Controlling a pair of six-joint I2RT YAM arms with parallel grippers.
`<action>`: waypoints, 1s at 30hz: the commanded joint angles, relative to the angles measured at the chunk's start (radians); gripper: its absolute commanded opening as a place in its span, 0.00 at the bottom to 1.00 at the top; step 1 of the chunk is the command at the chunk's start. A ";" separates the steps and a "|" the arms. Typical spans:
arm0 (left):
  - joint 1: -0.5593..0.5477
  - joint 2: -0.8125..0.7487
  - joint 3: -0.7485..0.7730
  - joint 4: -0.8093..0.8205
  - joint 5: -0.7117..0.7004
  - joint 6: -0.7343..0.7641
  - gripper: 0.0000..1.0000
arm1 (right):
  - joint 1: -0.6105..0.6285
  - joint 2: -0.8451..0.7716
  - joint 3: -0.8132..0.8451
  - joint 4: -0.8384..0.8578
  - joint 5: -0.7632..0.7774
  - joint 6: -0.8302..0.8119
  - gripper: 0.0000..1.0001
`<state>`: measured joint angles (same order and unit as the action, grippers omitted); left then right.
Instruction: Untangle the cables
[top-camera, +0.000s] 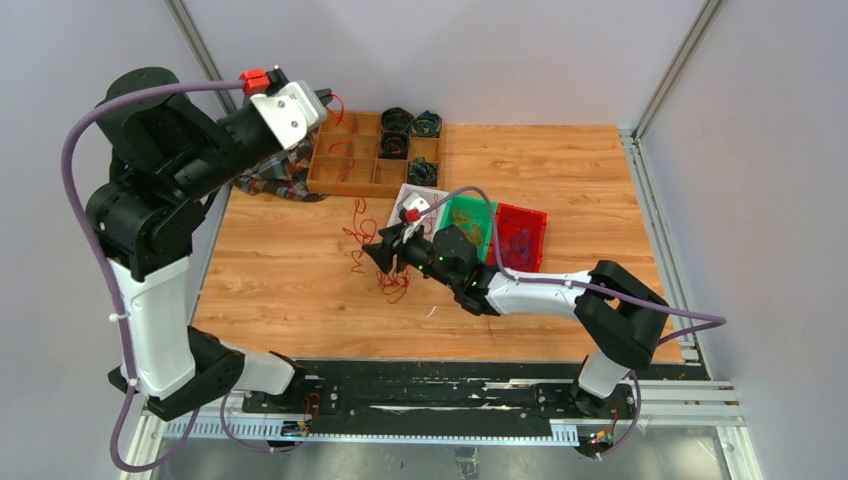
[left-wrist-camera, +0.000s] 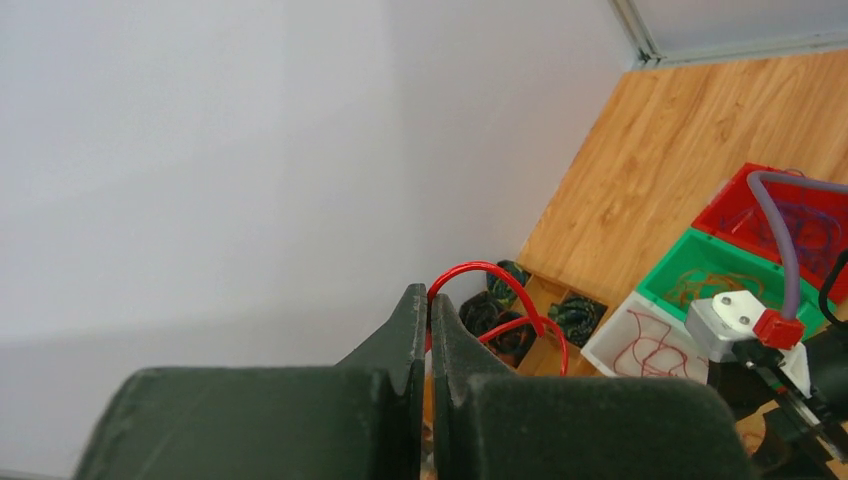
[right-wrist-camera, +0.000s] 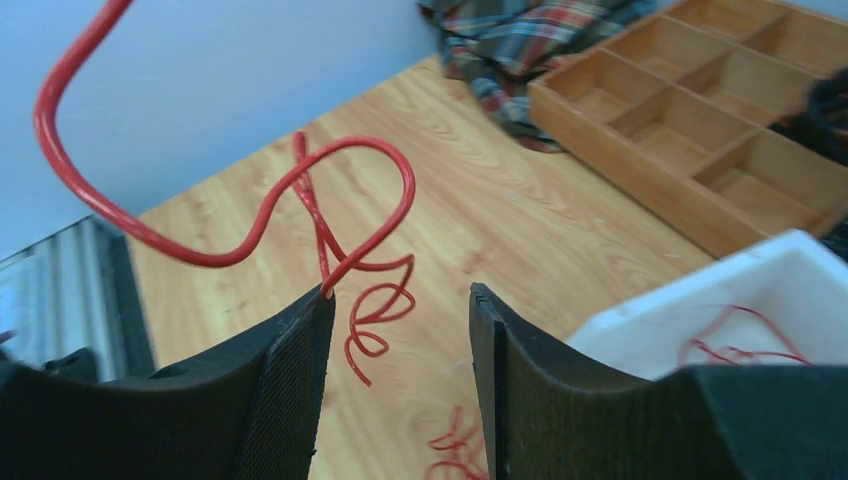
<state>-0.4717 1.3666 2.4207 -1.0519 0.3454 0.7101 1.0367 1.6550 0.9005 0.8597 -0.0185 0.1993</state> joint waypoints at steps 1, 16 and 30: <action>-0.003 0.018 -0.048 0.202 -0.003 -0.089 0.00 | -0.070 -0.040 0.035 -0.069 0.062 -0.044 0.52; -0.050 0.088 -0.389 0.654 -0.118 -0.031 0.00 | -0.206 -0.353 -0.334 -0.055 0.211 -0.058 0.53; -0.071 0.202 -0.513 0.791 -0.241 0.032 0.00 | -0.221 -0.624 -0.564 -0.031 0.327 -0.088 0.51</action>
<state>-0.5270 1.5764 1.9381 -0.3313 0.1467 0.7361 0.8295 1.0855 0.3920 0.7979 0.2321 0.1341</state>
